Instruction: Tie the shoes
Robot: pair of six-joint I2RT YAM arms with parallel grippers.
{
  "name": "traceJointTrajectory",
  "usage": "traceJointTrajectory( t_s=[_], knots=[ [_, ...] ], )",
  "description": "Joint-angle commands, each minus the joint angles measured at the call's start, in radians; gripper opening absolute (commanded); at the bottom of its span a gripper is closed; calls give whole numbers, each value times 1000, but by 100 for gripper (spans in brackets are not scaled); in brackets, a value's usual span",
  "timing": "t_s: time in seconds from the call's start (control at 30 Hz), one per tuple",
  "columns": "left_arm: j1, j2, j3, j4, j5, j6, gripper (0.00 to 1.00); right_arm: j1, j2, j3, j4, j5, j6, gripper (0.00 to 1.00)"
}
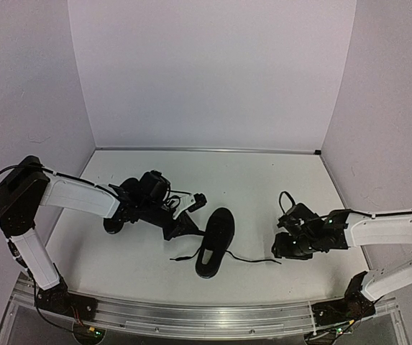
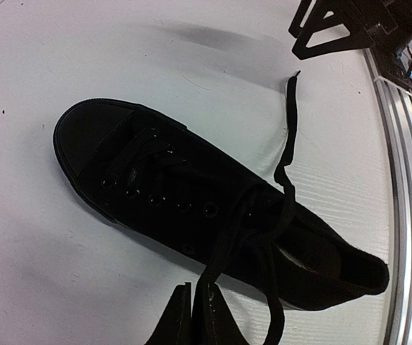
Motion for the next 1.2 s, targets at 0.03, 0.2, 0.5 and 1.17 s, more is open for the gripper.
traceJointTrajectory(
  t_s=[0.03, 0.2, 0.5, 1.17],
  knots=[
    [8, -48, 6, 2, -7, 34, 21, -2, -34, 101, 30, -29, -107, 68],
    [3, -154, -45, 37, -62, 78, 34, -2, 6, 217, 114, -139, -277, 68],
    [-6, -196, -53, -12, -91, 159, 45, -1, 318, 531, 119, -365, -483, 39],
    [-20, 0, 21, 26, -10, 227, 48, -12, 538, 667, 112, -582, -537, 33]
  ],
)
